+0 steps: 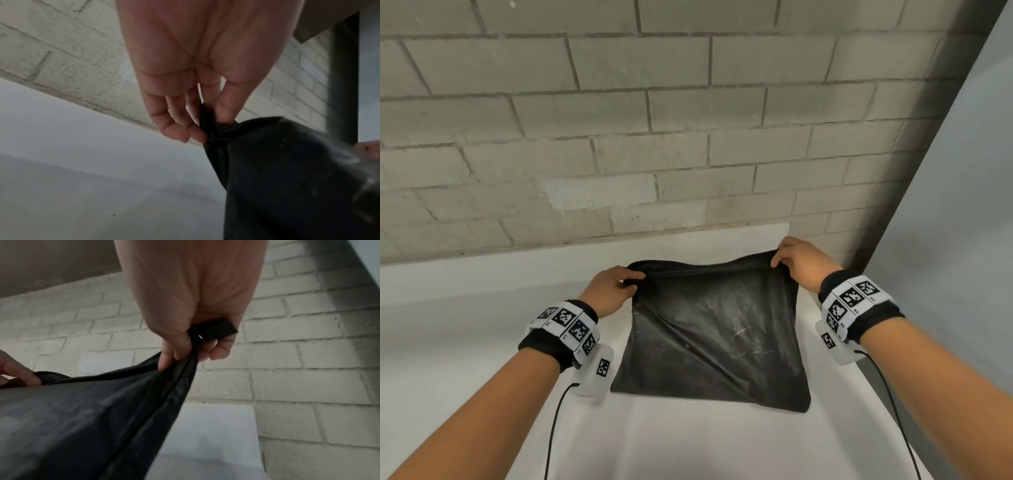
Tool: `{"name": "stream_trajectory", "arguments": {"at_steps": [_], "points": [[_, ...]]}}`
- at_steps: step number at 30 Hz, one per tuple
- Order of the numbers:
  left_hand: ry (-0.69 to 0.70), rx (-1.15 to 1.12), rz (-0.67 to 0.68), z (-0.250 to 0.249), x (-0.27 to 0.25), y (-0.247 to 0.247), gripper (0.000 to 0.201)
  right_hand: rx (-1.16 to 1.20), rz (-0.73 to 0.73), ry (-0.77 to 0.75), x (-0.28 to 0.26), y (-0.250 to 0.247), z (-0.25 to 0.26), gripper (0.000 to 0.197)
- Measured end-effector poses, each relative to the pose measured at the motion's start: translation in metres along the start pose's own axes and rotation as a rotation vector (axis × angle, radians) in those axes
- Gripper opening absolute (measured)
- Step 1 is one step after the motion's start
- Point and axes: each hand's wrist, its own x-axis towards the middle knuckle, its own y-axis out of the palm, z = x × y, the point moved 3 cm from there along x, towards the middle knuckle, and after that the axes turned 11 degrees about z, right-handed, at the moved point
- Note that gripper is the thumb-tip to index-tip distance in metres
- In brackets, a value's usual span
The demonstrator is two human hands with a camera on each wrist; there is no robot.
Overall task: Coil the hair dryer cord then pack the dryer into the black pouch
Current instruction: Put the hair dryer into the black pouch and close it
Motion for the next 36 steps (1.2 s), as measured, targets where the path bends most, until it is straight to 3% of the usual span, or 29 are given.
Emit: {"name": "stream_trajectory", "arguments": {"at_steps": [5, 16, 25, 36], "points": [[-0.074, 0.151, 0.113, 0.012, 0.038, 0.006, 0.047, -0.044, 0.063, -0.022, 0.041, 0.006, -0.014, 0.042], [-0.047, 0.139, 0.032, 0.034, 0.110, 0.013, 0.054, -0.071, 0.154, 0.072, 0.118, 0.015, -0.049, 0.057], [-0.234, 0.377, 0.372, 0.043, 0.110, 0.035, 0.047, -0.043, 0.596, 0.212, 0.109, 0.053, -0.062, 0.052], [-0.294, 0.370, 0.248, 0.034, 0.074, 0.026, 0.050, -0.018, 0.457, 0.217, 0.076, 0.040, -0.040, 0.055]]}}
